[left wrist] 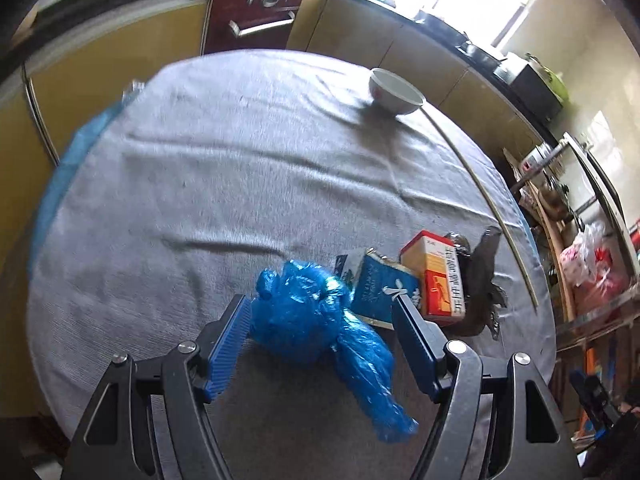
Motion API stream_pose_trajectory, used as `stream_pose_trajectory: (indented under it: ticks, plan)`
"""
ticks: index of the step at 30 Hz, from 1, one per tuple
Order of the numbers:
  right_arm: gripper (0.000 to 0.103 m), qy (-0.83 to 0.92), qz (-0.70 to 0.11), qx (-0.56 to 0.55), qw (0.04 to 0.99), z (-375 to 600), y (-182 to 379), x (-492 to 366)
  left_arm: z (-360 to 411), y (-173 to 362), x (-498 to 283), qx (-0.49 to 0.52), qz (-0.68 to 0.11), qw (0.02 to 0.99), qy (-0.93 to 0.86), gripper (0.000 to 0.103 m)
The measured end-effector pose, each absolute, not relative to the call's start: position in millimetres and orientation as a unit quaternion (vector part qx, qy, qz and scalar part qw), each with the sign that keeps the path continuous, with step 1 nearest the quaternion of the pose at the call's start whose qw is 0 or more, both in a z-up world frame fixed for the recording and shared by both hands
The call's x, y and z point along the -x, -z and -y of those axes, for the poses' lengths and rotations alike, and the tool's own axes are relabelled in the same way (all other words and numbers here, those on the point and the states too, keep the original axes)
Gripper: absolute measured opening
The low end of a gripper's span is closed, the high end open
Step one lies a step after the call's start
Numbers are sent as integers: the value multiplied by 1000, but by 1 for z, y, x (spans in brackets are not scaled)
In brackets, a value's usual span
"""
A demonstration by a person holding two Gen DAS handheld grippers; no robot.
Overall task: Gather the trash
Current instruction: 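Grasp the blue plastic bag with the left tool while the right tool grasps the black plastic bag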
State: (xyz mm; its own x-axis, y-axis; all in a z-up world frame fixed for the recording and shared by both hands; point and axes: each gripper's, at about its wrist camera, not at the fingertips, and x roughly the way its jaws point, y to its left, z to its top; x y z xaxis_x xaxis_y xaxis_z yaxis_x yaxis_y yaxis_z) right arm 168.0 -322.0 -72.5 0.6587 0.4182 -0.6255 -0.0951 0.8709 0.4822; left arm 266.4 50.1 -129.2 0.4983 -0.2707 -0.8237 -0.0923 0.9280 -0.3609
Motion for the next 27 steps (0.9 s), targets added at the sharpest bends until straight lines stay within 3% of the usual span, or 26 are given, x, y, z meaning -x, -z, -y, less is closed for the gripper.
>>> stream_pose_trajectory:
  ticks: [12, 22, 27]
  plan:
    - [57, -155, -442, -194, 862, 250, 119, -294, -54, 152, -279, 183, -512, 837, 70, 73]
    - [57, -131, -501, -198, 832, 244, 178, -327, -57, 163, -281, 187, -513, 833, 90, 60]
    - [46, -125, -489, -187, 842, 244, 181, -325, -54, 164, -279, 178, -507, 838, 98, 56]
